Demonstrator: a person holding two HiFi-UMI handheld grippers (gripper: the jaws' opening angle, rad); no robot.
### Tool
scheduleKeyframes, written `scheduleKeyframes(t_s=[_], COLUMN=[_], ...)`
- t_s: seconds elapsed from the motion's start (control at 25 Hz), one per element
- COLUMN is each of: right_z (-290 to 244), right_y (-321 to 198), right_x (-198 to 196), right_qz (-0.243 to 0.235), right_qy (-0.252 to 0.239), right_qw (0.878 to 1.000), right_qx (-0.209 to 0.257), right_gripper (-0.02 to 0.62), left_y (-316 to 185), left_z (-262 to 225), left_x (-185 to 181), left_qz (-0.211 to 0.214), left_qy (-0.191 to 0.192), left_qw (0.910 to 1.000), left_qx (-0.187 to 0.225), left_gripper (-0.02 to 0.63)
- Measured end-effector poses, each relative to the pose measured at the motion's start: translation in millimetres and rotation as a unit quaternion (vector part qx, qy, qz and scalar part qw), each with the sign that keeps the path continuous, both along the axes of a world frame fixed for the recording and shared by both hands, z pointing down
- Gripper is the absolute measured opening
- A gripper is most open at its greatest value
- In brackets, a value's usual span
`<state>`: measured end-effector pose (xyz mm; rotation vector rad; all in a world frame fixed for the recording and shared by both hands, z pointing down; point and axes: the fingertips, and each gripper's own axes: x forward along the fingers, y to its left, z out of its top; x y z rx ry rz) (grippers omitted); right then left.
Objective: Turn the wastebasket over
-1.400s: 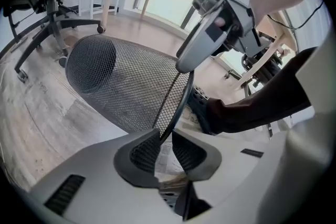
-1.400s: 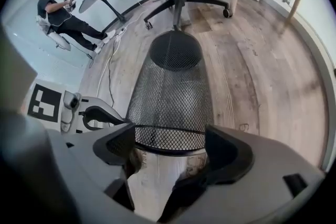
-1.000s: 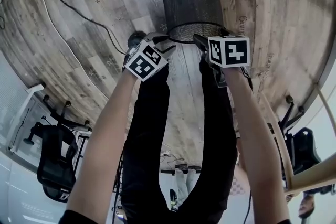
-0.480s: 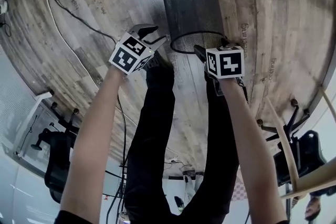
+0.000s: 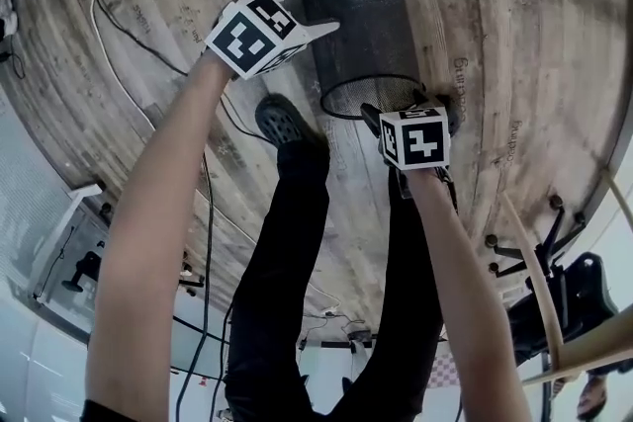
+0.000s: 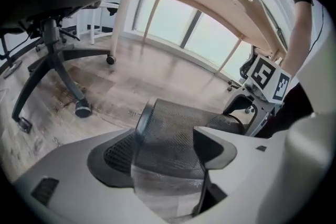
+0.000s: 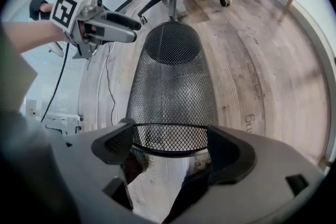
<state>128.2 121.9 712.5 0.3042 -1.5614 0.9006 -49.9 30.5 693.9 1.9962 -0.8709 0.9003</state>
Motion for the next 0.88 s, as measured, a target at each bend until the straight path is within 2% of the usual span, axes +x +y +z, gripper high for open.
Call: scheduleKeyframes(t_s=[0.2,0.36,0.44,0.68,0.88], right_z=[-2.4,-2.4,-1.6,-1.8,-0.5], right_y=[3.0,4.3,3.9,5.7,7.8], right_x=[-2.9,-4.1,-3.4,-4.9,-6.3], right_qz=[0.004,0.002,0.001,0.005,0.004], right_qy=[-0.003,-0.002,-0.003,-0.004,0.003], right_qw=[1.0,1.0,1.0,1.0,1.0], right_qx=[0.01,0.015,0.017,0.02,0.016], right_gripper=[0.416,0.416,0.417,0.419,0.42], left_y=[-23.2,-26.3,-27.7,-27.2,-26.0], left_z=[8.7,23.3,29.2,33.1,32.3], left_x=[10.2,18.3,20.3,20.8,18.3], left_qz=[0.03,0.011,0.005,0.028,0.031], left_qy=[0.01,0.019,0.009,0.01,-0.002], left_qw=[0.9993,0.9987,0.9989,0.9974,0.997], left_qx=[-0.018,-0.046,-0.045,-0.065,-0.071], left_gripper=[0.385,0.41,0.41,0.419,0.417])
